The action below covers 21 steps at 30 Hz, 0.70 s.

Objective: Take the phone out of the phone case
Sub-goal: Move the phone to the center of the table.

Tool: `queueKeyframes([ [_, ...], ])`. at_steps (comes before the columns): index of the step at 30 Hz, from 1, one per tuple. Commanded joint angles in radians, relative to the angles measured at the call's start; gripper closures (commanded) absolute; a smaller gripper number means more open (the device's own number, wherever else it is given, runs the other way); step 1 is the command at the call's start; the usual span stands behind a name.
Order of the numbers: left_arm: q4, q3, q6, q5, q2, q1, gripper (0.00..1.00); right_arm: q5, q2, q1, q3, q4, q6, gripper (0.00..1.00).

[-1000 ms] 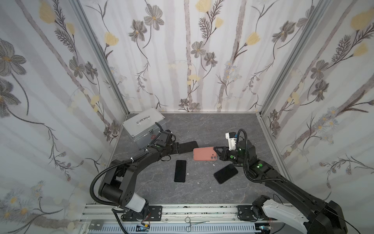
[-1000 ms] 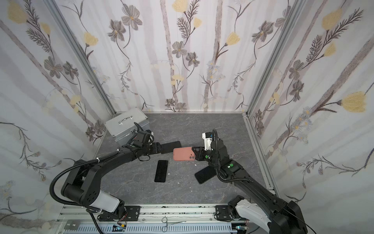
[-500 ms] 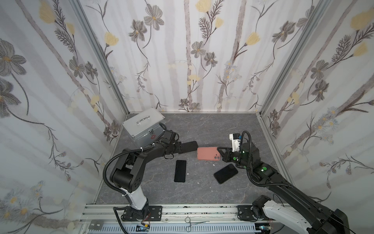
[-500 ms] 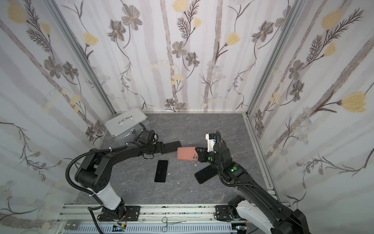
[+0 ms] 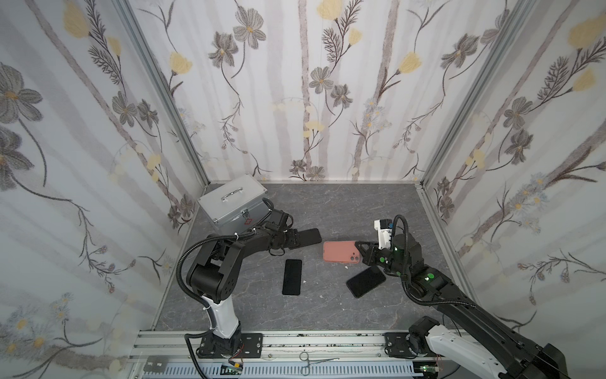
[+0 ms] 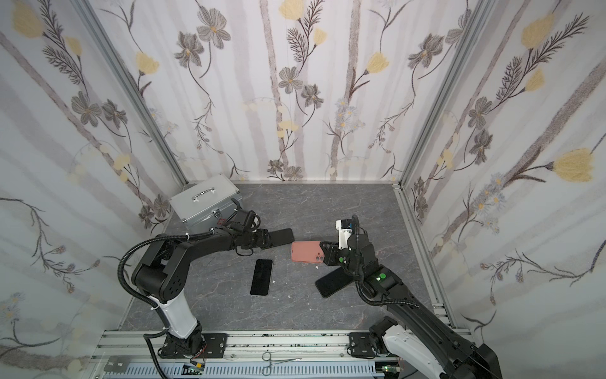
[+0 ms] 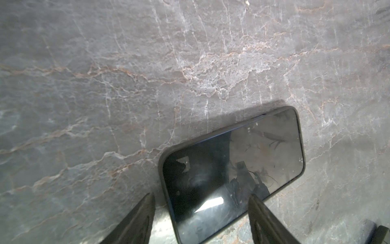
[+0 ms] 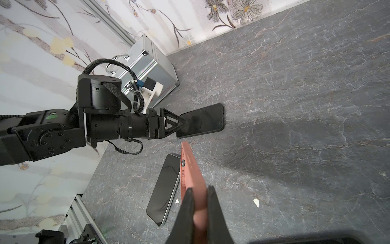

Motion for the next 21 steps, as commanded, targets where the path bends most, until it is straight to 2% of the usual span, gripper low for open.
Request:
queueKeyframes([
  [1, 0.013, 0.021, 0.011, 0.013, 0.021, -0.004, 0.28, 0.024, -0.013, -0.001, 0.013, -0.009, -0.012, 1.0],
  [7, 0.013, 0.071, 0.035, 0.059, 0.061, -0.051, 0.26, 0.066, -0.044, -0.012, 0.0, -0.032, -0.013, 1.0],
  [16, 0.013, 0.226, 0.032, 0.156, 0.175, -0.186, 0.23, 0.144, -0.087, -0.07, -0.044, -0.073, 0.034, 1.0],
  [21, 0.013, 0.273, 0.057, 0.139, 0.178, -0.224, 0.23, 0.16, -0.121, -0.117, -0.064, -0.096, 0.043, 1.0],
])
